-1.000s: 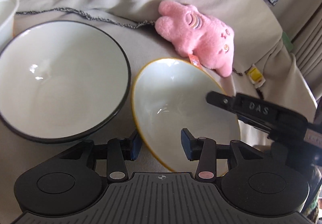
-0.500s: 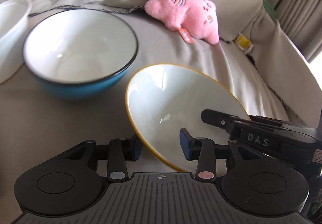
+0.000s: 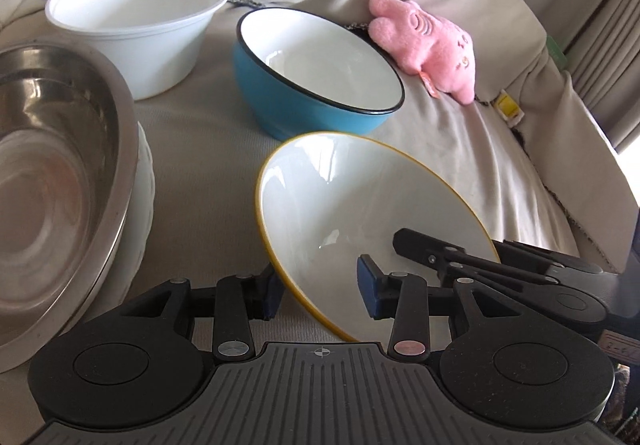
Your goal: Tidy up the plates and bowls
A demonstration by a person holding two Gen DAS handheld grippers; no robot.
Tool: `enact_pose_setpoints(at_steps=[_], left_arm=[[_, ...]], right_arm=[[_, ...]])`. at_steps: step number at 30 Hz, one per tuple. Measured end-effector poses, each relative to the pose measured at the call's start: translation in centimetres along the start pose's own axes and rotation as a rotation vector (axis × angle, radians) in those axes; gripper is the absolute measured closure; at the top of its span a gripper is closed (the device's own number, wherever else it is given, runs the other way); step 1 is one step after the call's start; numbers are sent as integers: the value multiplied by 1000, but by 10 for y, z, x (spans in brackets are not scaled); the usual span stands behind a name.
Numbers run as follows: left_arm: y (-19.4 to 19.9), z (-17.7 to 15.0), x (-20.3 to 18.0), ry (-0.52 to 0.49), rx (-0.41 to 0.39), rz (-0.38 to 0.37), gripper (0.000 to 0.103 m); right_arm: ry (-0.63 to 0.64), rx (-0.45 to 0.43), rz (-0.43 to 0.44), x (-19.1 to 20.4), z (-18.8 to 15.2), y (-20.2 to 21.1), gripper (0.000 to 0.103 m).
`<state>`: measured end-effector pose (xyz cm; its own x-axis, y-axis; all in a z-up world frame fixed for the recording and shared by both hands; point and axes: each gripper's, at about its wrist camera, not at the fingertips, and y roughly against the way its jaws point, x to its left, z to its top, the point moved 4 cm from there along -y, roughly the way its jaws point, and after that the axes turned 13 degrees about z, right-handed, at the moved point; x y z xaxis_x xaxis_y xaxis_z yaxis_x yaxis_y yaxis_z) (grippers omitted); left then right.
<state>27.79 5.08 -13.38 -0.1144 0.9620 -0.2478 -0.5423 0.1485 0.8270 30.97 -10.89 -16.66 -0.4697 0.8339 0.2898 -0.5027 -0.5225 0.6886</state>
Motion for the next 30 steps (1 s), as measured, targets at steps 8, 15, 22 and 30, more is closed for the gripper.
enact_pose_setpoints(at_steps=[8,15,22,30], left_arm=[[21,0,7,-6,-29,17,61],[24,4,9,-15,-70,49,60],[28,2,4,-41,-65,53,61],[63,3,15,-37,-90,61,61]], right_arm=[[-69,63,70,0,-20,5,76],[-90,97,98,14,-24,2,74],[-87,90,90,12,-26,7,74],[-33,-4,67,7,-5,35,62]])
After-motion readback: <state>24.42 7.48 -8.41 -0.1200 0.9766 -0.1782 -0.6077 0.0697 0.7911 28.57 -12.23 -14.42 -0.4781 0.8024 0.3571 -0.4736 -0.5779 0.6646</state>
